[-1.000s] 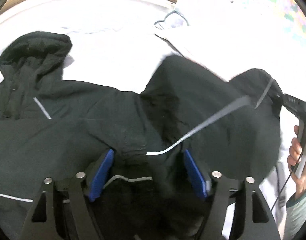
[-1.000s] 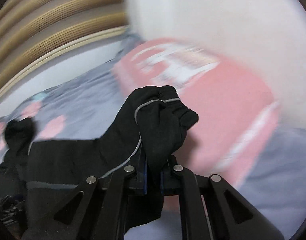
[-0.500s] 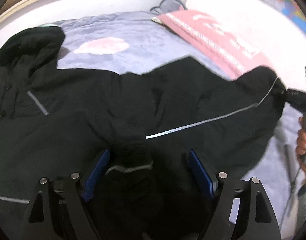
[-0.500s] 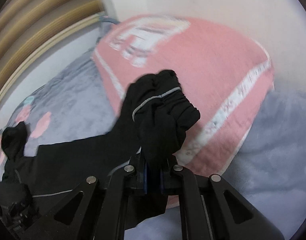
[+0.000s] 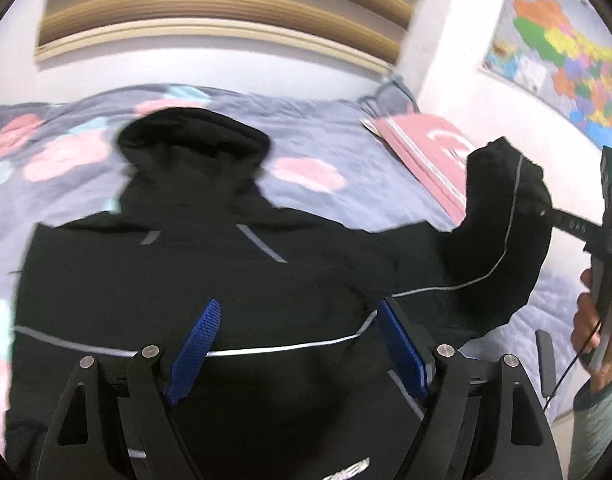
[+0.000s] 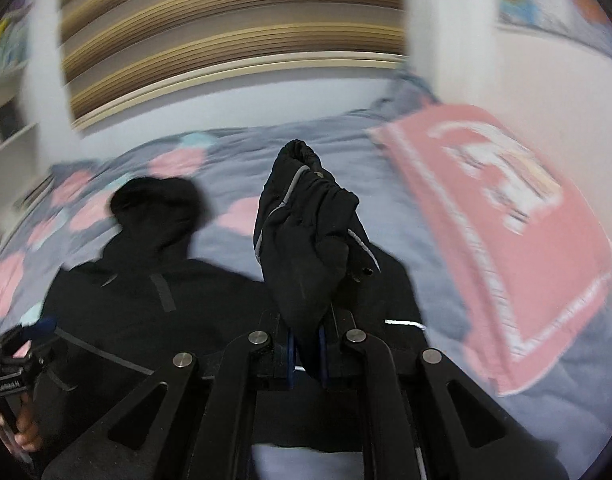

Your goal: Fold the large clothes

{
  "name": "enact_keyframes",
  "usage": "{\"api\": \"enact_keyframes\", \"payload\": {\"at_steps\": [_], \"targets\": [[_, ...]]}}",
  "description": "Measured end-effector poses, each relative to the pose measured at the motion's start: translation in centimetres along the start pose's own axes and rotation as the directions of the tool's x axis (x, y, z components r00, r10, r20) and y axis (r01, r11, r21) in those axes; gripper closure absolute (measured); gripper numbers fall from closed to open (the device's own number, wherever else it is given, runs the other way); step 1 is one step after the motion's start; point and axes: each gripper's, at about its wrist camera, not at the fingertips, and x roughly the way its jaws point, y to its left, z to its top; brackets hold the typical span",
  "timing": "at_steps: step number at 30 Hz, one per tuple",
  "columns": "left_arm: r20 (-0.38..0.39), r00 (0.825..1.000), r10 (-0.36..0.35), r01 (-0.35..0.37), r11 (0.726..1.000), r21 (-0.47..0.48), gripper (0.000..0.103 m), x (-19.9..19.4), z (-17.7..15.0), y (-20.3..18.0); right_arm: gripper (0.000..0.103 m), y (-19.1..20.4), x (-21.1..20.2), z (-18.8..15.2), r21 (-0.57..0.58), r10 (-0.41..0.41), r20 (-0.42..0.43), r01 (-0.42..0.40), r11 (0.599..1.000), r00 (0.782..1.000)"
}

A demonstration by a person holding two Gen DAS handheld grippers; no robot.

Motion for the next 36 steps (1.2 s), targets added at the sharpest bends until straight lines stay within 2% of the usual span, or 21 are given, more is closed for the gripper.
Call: {"api": "enact_keyframes", "payload": {"at_steps": [5, 10, 15, 18, 19, 20, 22, 23, 25, 28, 31, 33, 35, 36], "targets": [[0.028, 0.999, 0.043, -0.041, 0.997, -0.063, 0.021, -4.0, -0.6, 5.0, 0.091, 9.2, 2.2, -0.5, -0.076, 0.073, -0.056, -0.077, 0.994, 0.996], [0.045, 0.996, 0.077, -0.071, 0.991, -0.114, 0.021, -7.0, -1.9, 9.1, 0.091, 18.3, 4.4, -1.9, -0.136, 0.17, -0.119, -0.186, 0.973, 0.978], [0.04, 0.994, 0.099, -0.091, 0.981, -0.171, 0.021, -8.6, -3.3, 12.9, 0.091, 25.6, 6.8, -3.7, -0.166, 0.259, -0.193, -0.291, 0.942, 0.947], [0.032, 0.993, 0.111, -0.102, 0.973, -0.208, 0.021, -8.8, -4.1, 14.9, 0.089, 28.6, 8.5, -5.0, -0.184, 0.278, -0.246, -0.327, 0.927, 0.928], [0.027, 0.993, 0.112, -0.103, 0.97, -0.22, 0.021, -8.8, -4.4, 15.6, 0.088, 29.4, 9.2, -5.5, -0.187, 0.277, -0.265, -0.331, 0.925, 0.923], [0.022, 0.993, 0.113, -0.105, 0.968, -0.228, 0.021, -8.6, -4.6, 16.0, 0.083, 30.0, 10.0, -6.0, -0.179, 0.287, -0.295, -0.347, 0.92, 0.911], [0.004, 0.993, 0.12, -0.116, 0.963, -0.243, 0.021, -8.2, -5.0, 16.9, 0.07, 30.4, 11.1, -6.8, -0.153, 0.324, -0.349, -0.395, 0.906, 0.879], [-0.006, 0.992, 0.124, -0.122, 0.961, -0.247, 0.021, -7.9, -5.2, 17.3, 0.07, 30.5, 11.2, -7.0, -0.149, 0.336, -0.353, -0.407, 0.901, 0.873], [-0.019, 0.992, 0.128, -0.129, 0.96, -0.25, 0.021, -7.5, -5.4, 17.7, 0.07, 29.7, 10.6, -7.1, -0.163, 0.338, -0.327, -0.405, 0.9, 0.882], [-0.042, 0.992, 0.115, -0.122, 0.959, -0.255, 0.021, -6.6, -5.4, 18.2, 0.07, 26.5, 9.1, -6.3, -0.137, 0.344, -0.28, -0.392, 0.91, 0.896], [-0.071, 0.995, 0.074, -0.09, 0.961, -0.262, 0.021, -5.2, -5.1, 18.1, 0.069, 22.1, 7.7, -5.5, -0.084, 0.335, -0.227, -0.362, 0.929, 0.914], [-0.088, 0.996, 0.034, -0.056, 0.963, -0.263, 0.021, -4.1, -4.8, 17.7, 0.067, 19.5, 6.8, -5.4, -0.056, 0.341, -0.203, -0.358, 0.932, 0.918], [-0.094, 0.995, 0.016, -0.04, 0.965, -0.26, 0.021, -3.5, -4.6, 17.4, 0.067, 17.6, 6.0, -5.3, -0.021, 0.393, -0.194, -0.404, 0.914, 0.899], [-0.095, 0.995, 0.004, -0.029, 0.964, -0.263, 0.021, -3.1, -4.5, 17.3, 0.067, 16.4, 5.3, -5.4, 0.013, 0.456, -0.187, -0.462, 0.887, 0.87]]}}
